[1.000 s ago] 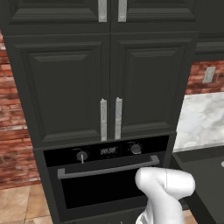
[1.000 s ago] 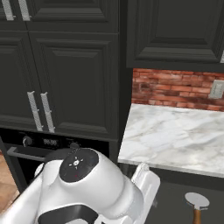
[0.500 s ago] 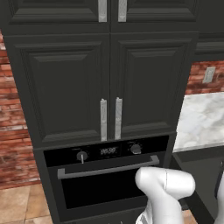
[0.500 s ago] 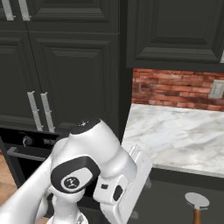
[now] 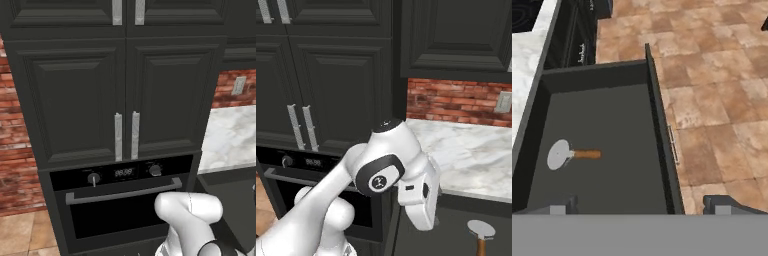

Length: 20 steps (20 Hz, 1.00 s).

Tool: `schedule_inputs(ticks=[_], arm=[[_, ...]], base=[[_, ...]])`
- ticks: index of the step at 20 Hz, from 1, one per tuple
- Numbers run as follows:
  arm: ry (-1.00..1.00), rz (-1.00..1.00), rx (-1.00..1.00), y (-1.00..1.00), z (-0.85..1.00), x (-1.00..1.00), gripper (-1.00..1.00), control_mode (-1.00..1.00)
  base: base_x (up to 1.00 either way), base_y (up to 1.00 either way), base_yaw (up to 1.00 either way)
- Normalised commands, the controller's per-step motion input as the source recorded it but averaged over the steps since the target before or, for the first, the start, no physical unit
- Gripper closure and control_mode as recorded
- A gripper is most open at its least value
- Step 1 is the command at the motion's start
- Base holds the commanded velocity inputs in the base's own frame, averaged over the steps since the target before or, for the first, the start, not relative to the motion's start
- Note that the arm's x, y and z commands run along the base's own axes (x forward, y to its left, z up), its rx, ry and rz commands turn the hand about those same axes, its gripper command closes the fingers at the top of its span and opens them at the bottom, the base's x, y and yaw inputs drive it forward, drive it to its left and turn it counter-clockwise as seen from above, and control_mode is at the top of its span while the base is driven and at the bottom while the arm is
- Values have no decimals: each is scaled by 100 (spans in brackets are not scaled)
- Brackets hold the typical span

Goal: Take the pizza cutter from the drawer on the right and place it on the dining counter for cutting.

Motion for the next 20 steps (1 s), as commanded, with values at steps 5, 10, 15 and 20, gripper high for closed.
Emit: schedule_inputs(ticks=[5,10,15,20], arm=[[8,46,7,-39,-8,18,-100,-100],[10,53,11,-22,-24,9,-100,-100],[8,44,6,-14,-26,21,-100,-100],[7,25,0,-31,-26,25,-100,-100]], base=[[0,0,0],[0,0,0],[0,0,0],[0,0,0]])
